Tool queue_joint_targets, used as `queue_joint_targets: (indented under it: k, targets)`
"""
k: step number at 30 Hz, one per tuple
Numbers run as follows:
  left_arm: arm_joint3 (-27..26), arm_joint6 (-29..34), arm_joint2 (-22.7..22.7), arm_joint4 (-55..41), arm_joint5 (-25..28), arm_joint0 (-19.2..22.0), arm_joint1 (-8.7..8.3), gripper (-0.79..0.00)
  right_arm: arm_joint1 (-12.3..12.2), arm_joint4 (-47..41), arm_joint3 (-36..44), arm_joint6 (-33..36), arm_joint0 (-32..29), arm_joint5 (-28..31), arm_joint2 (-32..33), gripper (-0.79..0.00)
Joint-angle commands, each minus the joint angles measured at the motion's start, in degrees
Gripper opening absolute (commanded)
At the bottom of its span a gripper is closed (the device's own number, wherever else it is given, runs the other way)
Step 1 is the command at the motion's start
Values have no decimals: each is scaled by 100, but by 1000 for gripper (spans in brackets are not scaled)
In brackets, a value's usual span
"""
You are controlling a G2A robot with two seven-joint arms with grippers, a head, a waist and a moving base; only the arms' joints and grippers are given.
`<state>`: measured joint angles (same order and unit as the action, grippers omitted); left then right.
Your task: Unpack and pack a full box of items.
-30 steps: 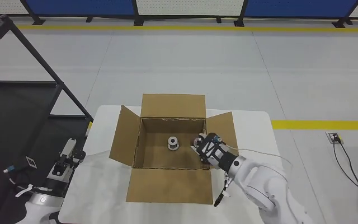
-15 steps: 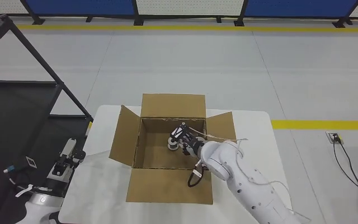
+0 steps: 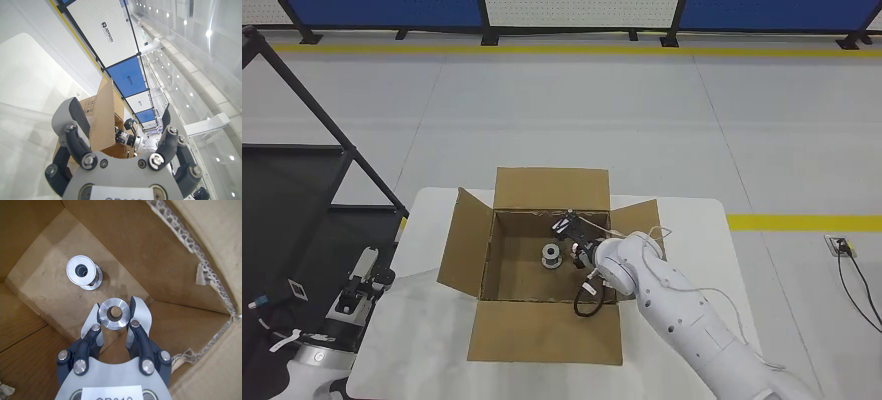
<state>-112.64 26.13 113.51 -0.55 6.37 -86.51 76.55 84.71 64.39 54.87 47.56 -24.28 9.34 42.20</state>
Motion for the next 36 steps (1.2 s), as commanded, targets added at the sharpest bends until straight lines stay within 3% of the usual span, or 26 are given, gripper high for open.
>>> queue_joint_targets:
  k: [1,4,15,27,36]
  targets:
    - [0,0,0,0,0,0,0,0,57,-18,-160,8,50,40,-81,-696]
    - [0,0,0,0,0,0,0,0,143,-23,-354,8,109,80,-194,-616]
    - [0,0,0,0,0,0,0,0,358,-73,-837,-91,301,129,-312,-471]
    - [0,0,0,0,0,0,0,0,451,-66,-1018,-209,378,210,-227,-459]
    - [0,0,0,0,0,0,0,0,229,177,-233,-162,20,374,180,-428]
